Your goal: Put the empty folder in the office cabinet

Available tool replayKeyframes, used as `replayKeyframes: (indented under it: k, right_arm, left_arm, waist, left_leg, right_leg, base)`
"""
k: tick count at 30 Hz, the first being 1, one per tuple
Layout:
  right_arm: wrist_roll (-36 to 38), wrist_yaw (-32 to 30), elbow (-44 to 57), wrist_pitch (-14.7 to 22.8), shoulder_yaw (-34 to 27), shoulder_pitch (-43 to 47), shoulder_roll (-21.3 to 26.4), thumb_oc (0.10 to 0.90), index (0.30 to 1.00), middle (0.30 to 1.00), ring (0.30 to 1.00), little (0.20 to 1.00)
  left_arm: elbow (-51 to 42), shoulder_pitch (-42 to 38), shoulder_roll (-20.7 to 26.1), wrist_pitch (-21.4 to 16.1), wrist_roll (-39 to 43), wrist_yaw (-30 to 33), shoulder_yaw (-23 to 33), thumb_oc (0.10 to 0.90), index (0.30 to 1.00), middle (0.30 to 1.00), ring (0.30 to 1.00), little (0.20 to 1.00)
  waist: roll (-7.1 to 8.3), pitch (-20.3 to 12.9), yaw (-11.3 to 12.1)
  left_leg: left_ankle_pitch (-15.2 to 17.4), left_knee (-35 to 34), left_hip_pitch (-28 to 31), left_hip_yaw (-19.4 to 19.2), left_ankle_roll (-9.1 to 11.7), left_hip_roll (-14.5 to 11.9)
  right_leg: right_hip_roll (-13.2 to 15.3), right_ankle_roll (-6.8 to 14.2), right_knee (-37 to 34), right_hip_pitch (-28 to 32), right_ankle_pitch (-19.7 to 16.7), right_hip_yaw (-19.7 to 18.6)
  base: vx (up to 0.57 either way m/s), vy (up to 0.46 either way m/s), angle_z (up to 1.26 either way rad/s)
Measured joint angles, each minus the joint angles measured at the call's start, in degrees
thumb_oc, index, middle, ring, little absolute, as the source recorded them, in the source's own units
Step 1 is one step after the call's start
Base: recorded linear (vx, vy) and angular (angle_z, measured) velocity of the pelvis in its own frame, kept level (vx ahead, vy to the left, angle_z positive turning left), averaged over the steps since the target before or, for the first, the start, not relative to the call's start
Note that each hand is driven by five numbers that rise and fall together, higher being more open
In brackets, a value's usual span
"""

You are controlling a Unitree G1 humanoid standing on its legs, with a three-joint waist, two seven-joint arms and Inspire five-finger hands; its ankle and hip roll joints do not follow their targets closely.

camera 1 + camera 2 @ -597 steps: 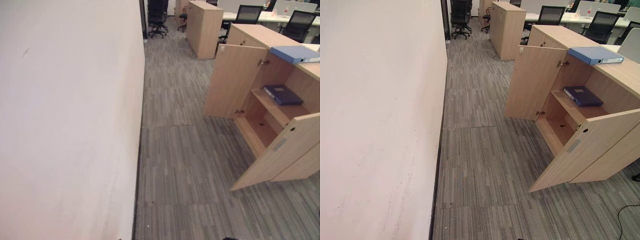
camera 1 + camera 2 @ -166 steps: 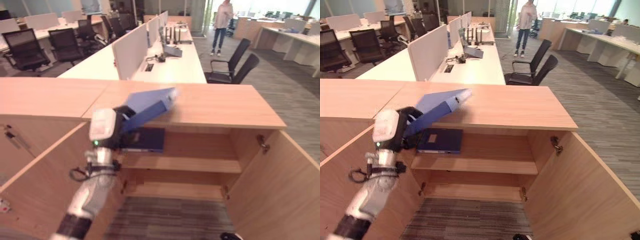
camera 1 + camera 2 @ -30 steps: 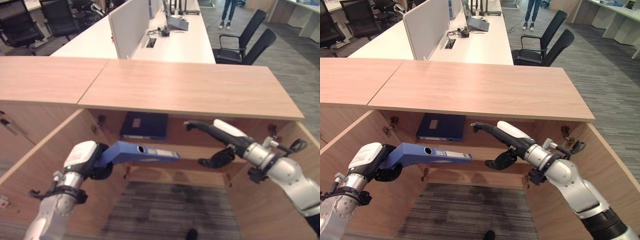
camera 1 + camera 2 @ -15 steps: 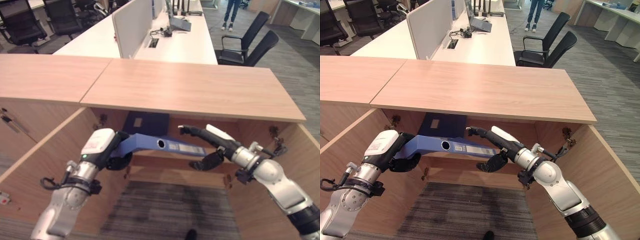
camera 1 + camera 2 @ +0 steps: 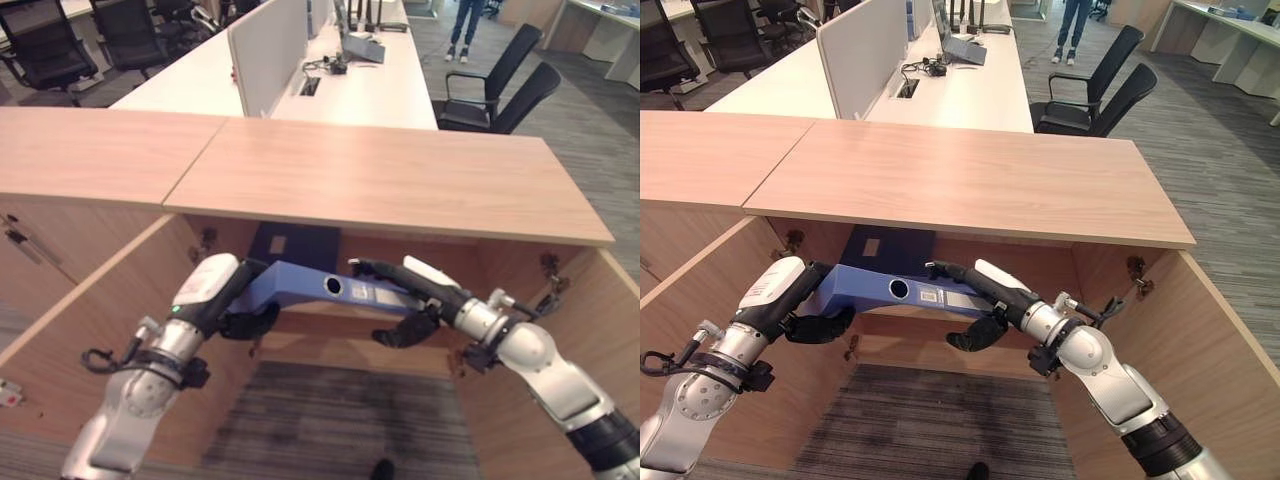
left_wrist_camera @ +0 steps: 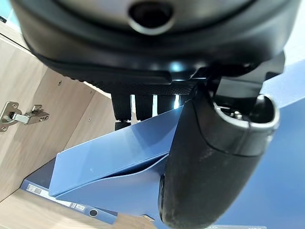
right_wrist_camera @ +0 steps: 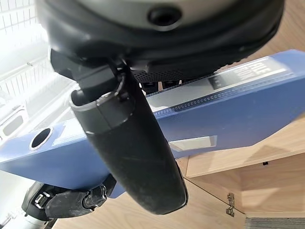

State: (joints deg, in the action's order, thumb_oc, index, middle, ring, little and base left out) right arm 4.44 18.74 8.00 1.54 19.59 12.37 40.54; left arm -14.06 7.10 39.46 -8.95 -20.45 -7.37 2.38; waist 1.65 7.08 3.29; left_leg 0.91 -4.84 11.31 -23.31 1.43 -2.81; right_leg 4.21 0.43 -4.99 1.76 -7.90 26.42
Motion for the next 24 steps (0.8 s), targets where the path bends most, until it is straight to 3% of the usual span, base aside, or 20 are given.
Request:
replayKeyframes:
  k: [2,3,4,9,13,21,23,24]
  right_arm:
    - [-0.5,-0.1,-1.3,0.0,0.4,0.3,-0.3,0.800,0.900,0.900,0.900,0.900]
    - [-1.6,-0.1,-2.9,0.0,1.1,1.2,-0.3,0.488,0.432,0.432,0.432,0.432]
    - [-1.9,-0.3,-3.4,0.0,1.4,1.3,-0.3,0.400,0.300,0.300,0.300,0.300]
    - [-4.5,-1.7,-3.9,-0.1,2.1,1.4,-0.8,0.400,0.300,0.300,0.300,0.300]
    - [-5.7,-4.4,-4.7,0.1,2.0,1.1,-2.9,0.400,0.300,0.300,0.300,0.300]
    - [-6.4,-6.1,-6.8,1.4,1.5,-1.7,-5.3,0.400,0.300,0.300,0.300,0.300]
    - [-5.1,-6.2,-8.1,2.0,0.1,-3.9,-7.1,0.400,0.300,0.300,0.300,0.300]
    - [-4.3,-6.2,-8.5,2.0,0.1,-4.4,-7.4,0.400,0.300,0.300,0.300,0.300]
  left_arm:
    - [0.0,-0.5,0.1,0.2,1.4,-0.6,-0.6,0.400,0.300,0.300,0.300,0.300]
    - [-0.1,-1.0,0.4,0.2,2.8,-1.2,-1.2,0.400,0.300,0.300,0.300,0.300]
    - [-0.1,-1.3,0.4,0.2,3.9,-1.3,-1.6,0.400,0.300,0.300,0.300,0.300]
    - [-0.1,-1.9,0.9,0.3,9.9,-2.4,-2.6,0.400,0.300,0.300,0.300,0.300]
    - [-0.1,-1.9,4.6,1.1,17.3,-3.5,-3.3,0.400,0.300,0.300,0.300,0.300]
    - [0.1,-1.8,5.1,2.7,20.3,-4.6,-4.9,0.400,0.300,0.300,0.300,0.300]
    - [0.2,-1.6,5.2,2.7,22.5,-4.9,-5.3,0.529,0.493,0.493,0.493,0.493]
    - [0.3,-1.6,5.2,2.8,22.6,-5.0,-5.5,0.679,0.719,0.719,0.719,0.719]
  waist:
    - [0.01,0.0,0.0]
    - [-0.02,0.0,0.0]
    - [-0.02,0.0,0.1]
    - [-0.13,0.1,-0.1]
    - [-0.59,0.4,-0.2]
    - [-0.75,0.5,-0.2]
    - [-0.74,0.5,-0.2]
    - [-0.76,0.5,-0.2]
  left_leg:
    - [0.0,0.0,0.0,0.0,0.0,0.0]
    - [0.0,0.0,0.0,0.0,0.0,0.0]
    - [0.0,0.0,0.0,0.1,0.0,0.0]
    - [0.0,0.0,0.0,0.1,0.0,0.0]
    - [0.0,0.0,0.0,0.1,0.0,0.0]
    - [0.0,0.0,0.5,0.5,0.0,0.0]
    - [0.0,0.0,0.6,0.6,0.0,0.0]
    - [0.0,0.0,0.5,0.5,0.0,0.0]
  right_leg:
    - [0.0,0.0,0.0,0.0,0.0,0.1]
    - [0.1,0.1,0.0,0.0,0.1,0.1]
    - [0.1,0.1,0.0,0.0,0.1,0.2]
    - [0.1,0.1,0.0,0.1,0.1,0.6]
    - [0.1,0.1,0.0,0.2,0.1,0.6]
    - [0.2,0.3,0.0,0.8,0.3,0.7]
    - [0.2,0.4,0.0,0.8,0.3,0.7]
    - [0.2,0.4,0.0,0.8,0.3,0.7]
  base:
    - [0.00,0.000,0.00]
    - [0.00,0.000,0.00]
    - [0.00,0.003,0.03]
    - [0.00,0.000,0.00]
    - [0.00,0.000,0.00]
    - [0.00,-0.001,0.02]
    - [0.00,0.000,0.00]
    - [0.00,0.000,0.00]
